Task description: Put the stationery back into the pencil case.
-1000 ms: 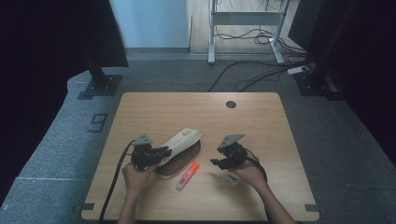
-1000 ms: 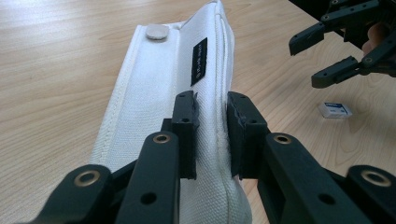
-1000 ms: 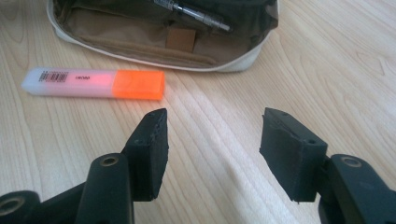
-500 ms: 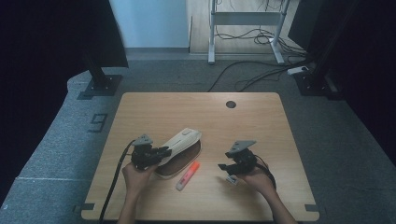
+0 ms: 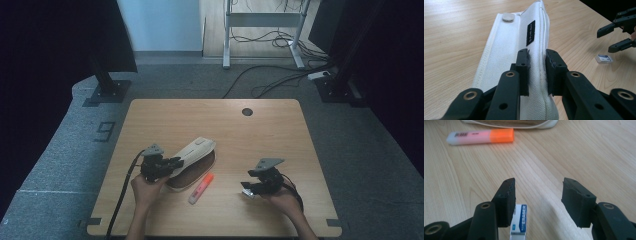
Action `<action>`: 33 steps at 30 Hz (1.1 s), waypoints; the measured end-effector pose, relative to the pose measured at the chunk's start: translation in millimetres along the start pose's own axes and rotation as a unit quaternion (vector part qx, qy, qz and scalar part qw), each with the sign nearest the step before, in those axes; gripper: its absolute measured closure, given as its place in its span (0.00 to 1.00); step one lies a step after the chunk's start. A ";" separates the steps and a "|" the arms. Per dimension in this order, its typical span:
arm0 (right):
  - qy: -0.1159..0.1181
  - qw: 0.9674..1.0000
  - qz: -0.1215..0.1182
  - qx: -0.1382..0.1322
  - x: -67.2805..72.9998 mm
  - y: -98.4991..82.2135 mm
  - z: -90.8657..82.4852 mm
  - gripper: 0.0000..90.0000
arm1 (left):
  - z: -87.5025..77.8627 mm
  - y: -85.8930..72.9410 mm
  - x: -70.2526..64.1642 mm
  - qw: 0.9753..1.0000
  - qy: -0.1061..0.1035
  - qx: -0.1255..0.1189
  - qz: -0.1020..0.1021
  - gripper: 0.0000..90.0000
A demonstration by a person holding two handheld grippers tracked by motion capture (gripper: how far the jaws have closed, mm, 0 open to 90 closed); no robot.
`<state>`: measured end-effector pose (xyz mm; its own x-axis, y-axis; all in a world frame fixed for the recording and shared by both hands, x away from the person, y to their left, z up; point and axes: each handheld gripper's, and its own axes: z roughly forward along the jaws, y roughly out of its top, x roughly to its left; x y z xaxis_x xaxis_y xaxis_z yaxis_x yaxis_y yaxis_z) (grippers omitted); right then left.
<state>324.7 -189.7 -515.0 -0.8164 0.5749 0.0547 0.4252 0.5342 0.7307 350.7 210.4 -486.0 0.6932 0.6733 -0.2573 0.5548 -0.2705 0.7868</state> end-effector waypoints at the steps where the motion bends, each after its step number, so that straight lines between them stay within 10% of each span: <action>1: 0.003 1.000 0.003 0.002 0.5 -3.5 -0.6 0.48 | 0.0 0.0 0.2 1.000 -0.001 0.000 0.000 0.82; 33: 0.009 1.000 0.000 0.019 18.4 -34.1 -5.2 0.61 | 0.3 -0.1 -0.5 1.000 0.000 0.002 0.002 0.82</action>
<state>293.2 -200.6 -535.4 -0.8233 0.5636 0.0682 0.4402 0.5578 0.7036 350.4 209.9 -486.1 0.6955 0.6723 -0.2537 0.5535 -0.2761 0.7857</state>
